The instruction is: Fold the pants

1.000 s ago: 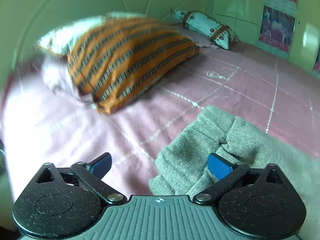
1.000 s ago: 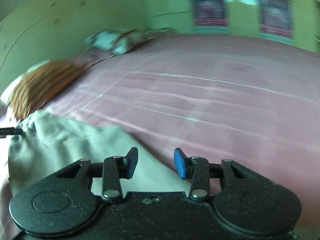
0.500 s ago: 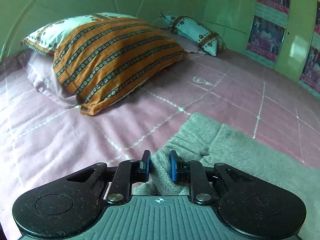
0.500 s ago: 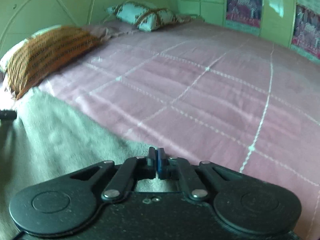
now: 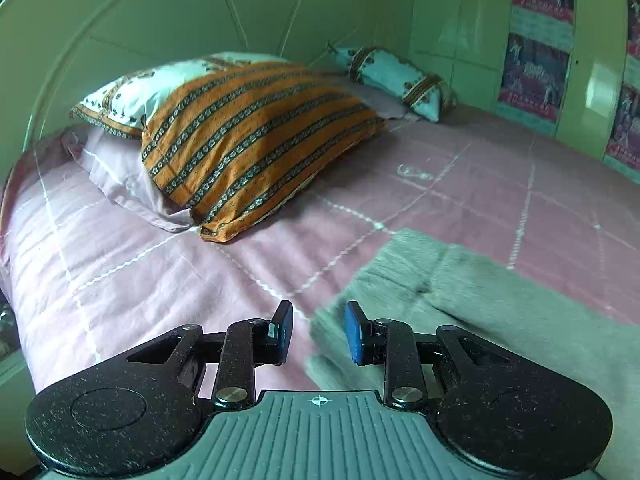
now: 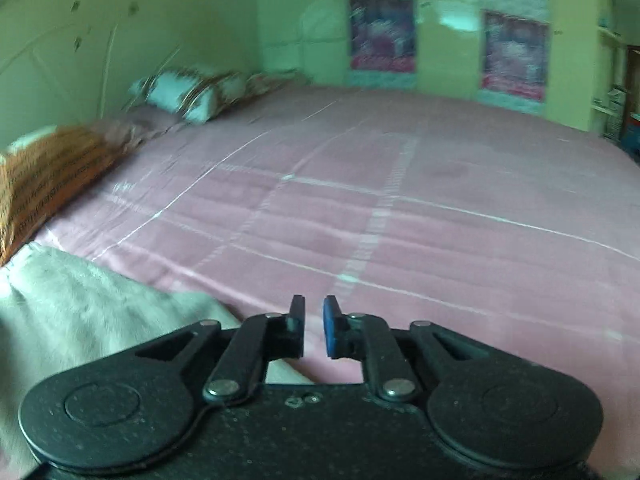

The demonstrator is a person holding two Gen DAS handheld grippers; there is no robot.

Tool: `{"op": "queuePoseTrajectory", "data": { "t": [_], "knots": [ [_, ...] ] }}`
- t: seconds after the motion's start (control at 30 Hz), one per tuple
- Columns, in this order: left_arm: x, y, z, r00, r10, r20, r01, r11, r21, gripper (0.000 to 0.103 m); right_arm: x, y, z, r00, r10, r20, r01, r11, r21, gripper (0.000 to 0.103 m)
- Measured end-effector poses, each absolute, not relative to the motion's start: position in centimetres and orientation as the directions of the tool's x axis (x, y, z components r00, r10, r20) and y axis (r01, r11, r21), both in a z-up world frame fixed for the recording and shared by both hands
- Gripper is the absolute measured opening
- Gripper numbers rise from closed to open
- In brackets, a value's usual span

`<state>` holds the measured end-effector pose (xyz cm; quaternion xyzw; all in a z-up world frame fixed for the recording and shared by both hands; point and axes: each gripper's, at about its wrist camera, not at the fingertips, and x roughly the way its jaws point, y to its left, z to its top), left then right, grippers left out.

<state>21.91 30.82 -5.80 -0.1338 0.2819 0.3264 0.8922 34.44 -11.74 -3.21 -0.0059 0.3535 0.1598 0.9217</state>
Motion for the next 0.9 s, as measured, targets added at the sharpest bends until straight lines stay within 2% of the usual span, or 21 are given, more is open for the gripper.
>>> {"op": "queuePoseTrajectory", "data": {
  "t": [0.13, 0.2, 0.3, 0.37, 0.43, 0.5, 0.57, 0.67, 0.87, 0.9],
  "knots": [
    [20.9, 27.3, -5.3, 0.68, 0.461, -0.571, -0.599, 0.798, -0.069, 0.031, 27.7, -21.5, -1.5, 0.791, 0.105, -0.602, -0.097, 0.994, 0.046, 0.009],
    [20.6, 25.2, -5.2, 0.697, 0.445, -0.562, -0.57, 0.82, -0.058, 0.036, 23.7, -26.2, -1.2, 0.806, -0.022, -0.592, 0.022, 1.0, -0.009, 0.011],
    [21.0, 22.2, -5.4, 0.717, 0.406, -0.567, -0.516, 0.856, -0.039, 0.046, 17.9, -34.5, -1.4, 0.793, -0.127, -0.596, 0.234, 0.966, 0.106, 0.011],
    [21.4, 20.6, -5.8, 0.718, 0.39, -0.576, -0.489, 0.872, -0.019, 0.048, 14.9, -38.8, -1.9, 0.77, -0.2, -0.606, 0.37, 0.914, 0.168, 0.011],
    [22.2, 19.6, -6.8, 0.701, 0.38, -0.604, -0.468, 0.884, 0.013, 0.058, 13.1, -41.9, -2.7, 0.734, -0.247, -0.632, 0.475, 0.853, 0.218, 0.011],
    [23.0, 19.3, -8.8, 0.662, 0.344, -0.665, -0.444, 0.896, 0.021, 0.073, 11.9, -44.1, -3.6, 0.732, -0.226, -0.643, 0.522, 0.793, 0.315, 0.012],
    [22.9, 18.5, -9.5, 0.677, 0.363, -0.641, -0.417, 0.906, 0.072, 0.075, 11.3, -45.8, -4.5, 0.746, -0.165, -0.645, 0.529, 0.735, 0.424, 0.015],
    [22.8, 18.5, -9.3, 0.672, 0.361, -0.647, -0.426, 0.903, 0.061, 0.075, 10.5, -48.5, -7.0, 0.756, -0.097, -0.647, 0.578, 0.563, 0.591, 0.024],
    [22.7, 18.6, -9.2, 0.674, 0.355, -0.648, -0.419, 0.906, 0.06, 0.076, 12.4, -48.6, -10.2, 0.77, -0.008, -0.638, 0.576, 0.438, 0.69, 0.024],
    [22.7, 18.6, -9.3, 0.676, 0.355, -0.646, -0.418, 0.906, 0.06, 0.076, 12.8, -48.3, -10.1, 0.76, -0.017, -0.65, 0.583, 0.46, 0.67, 0.013]
  ]
}}
